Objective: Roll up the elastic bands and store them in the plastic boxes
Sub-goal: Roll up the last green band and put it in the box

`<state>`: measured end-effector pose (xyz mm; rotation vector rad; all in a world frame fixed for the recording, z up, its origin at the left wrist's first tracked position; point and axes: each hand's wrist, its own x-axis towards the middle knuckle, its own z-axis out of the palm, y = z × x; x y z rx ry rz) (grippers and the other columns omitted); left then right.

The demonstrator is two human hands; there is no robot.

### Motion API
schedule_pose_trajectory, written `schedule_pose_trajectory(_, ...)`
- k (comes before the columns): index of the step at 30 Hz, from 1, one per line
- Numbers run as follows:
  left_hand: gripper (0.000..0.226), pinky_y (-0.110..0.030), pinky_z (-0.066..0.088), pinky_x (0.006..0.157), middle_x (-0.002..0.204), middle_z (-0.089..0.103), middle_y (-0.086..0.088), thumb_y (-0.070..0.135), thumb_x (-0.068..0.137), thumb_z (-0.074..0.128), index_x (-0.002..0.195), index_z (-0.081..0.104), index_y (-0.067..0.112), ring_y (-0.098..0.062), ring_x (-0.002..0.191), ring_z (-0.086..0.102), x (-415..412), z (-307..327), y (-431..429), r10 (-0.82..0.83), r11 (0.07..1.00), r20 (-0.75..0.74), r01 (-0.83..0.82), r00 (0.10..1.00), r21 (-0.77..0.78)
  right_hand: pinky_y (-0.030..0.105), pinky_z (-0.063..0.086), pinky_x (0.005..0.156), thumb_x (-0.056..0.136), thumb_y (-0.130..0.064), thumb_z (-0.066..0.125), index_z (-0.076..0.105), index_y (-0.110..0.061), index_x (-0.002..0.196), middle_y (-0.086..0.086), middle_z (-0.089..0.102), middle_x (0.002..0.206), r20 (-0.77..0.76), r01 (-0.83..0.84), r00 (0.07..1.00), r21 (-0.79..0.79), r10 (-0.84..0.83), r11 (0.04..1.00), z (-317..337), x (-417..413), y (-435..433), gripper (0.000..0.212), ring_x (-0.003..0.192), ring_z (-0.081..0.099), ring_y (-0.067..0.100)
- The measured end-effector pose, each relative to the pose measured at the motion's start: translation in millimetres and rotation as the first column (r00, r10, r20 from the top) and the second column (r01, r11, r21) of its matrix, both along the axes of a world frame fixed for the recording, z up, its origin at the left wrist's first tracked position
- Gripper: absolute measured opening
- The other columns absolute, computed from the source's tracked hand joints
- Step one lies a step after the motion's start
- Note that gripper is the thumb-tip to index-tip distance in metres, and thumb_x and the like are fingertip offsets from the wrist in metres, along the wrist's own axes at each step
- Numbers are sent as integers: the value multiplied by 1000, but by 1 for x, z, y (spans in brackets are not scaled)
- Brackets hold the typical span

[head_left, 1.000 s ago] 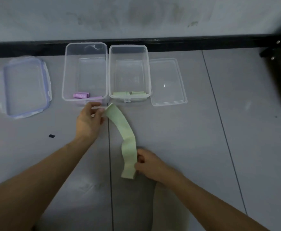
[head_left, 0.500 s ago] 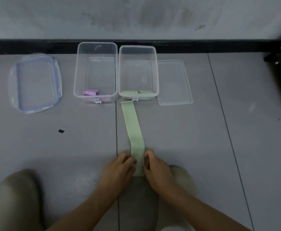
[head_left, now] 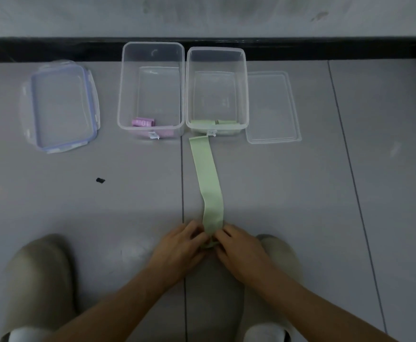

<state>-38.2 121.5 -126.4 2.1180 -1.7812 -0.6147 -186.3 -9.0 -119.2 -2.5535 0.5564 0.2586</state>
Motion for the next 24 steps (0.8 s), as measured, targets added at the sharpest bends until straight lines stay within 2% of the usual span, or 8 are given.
schedule_pose_trajectory(4, 13, -30, 45, 70, 100, 57, 3, 30, 92, 57, 104, 62, 26, -18, 84, 56, 0, 2, 12, 26, 1000, 13, -26, 1000, 4, 34, 50, 69, 94, -40, 45, 64, -22, 95, -1, 58, 96, -5, -42, 999, 49, 42, 998, 2, 2, 3, 27, 87, 57, 19)
schedule_pose_trajectory(7, 15, -30, 45, 71, 98, 60, 5, 33, 94, 52, 105, 63, 28, -19, 84, 57, -3, 4, 26, 13, 999, 46, -15, 999, 50, 33, 48, 70, 94, -41, 49, 64, -22, 97, -2, 57, 98, -22, -93, 995, 60, 95, 994, 5, 2, 9, 25, 89, 56, 18)
schedule_pose_trajectory(11, 19, -30, 48, 71, 97, 62, 6, 35, 95, 50, 107, 64, 30, -17, 85, 58, -7, 8, 27, 58, 994, 49, -63, 997, 86, 34, 49, 75, 95, -43, 53, 61, -26, 105, -4, 58, 104, -40, -26, 999, 143, 32, 989, 5, 1, 11, 22, 93, 56, 18)
schedule_pose_trajectory(14, 16, -32, 50, 63, 89, 65, 4, 36, 93, 52, 101, 64, 29, -20, 78, 60, -6, 14, 18, 161, 985, 9, -162, 987, 57, 39, 50, 76, 95, -38, 52, 55, -27, 103, -3, 62, 105, -32, 60, 998, 162, -55, 985, 3, 0, 8, 14, 94, 58, 21)
schedule_pose_trajectory(19, 6, -29, 41, 56, 80, 59, 7, 32, 90, 56, 86, 60, 28, -18, 72, 55, -1, 12, 6, 170, 983, 28, -172, 985, 60, 40, 49, 70, 95, -33, 49, 52, -27, 100, -2, 60, 99, -6, 79, 997, 145, -79, 986, 3, 4, 8, 9, 89, 57, 23)
schedule_pose_trajectory(24, 5, -28, 45, 59, 88, 54, 7, 32, 89, 61, 87, 61, 27, -14, 80, 52, -3, 8, 11, 203, 978, -3, -203, 979, 55, 37, 47, 58, 93, -36, 48, 57, -24, 96, -1, 56, 87, -4, 27, 1000, 46, -26, 999, 2, 4, 10, 15, 77, 57, 22)
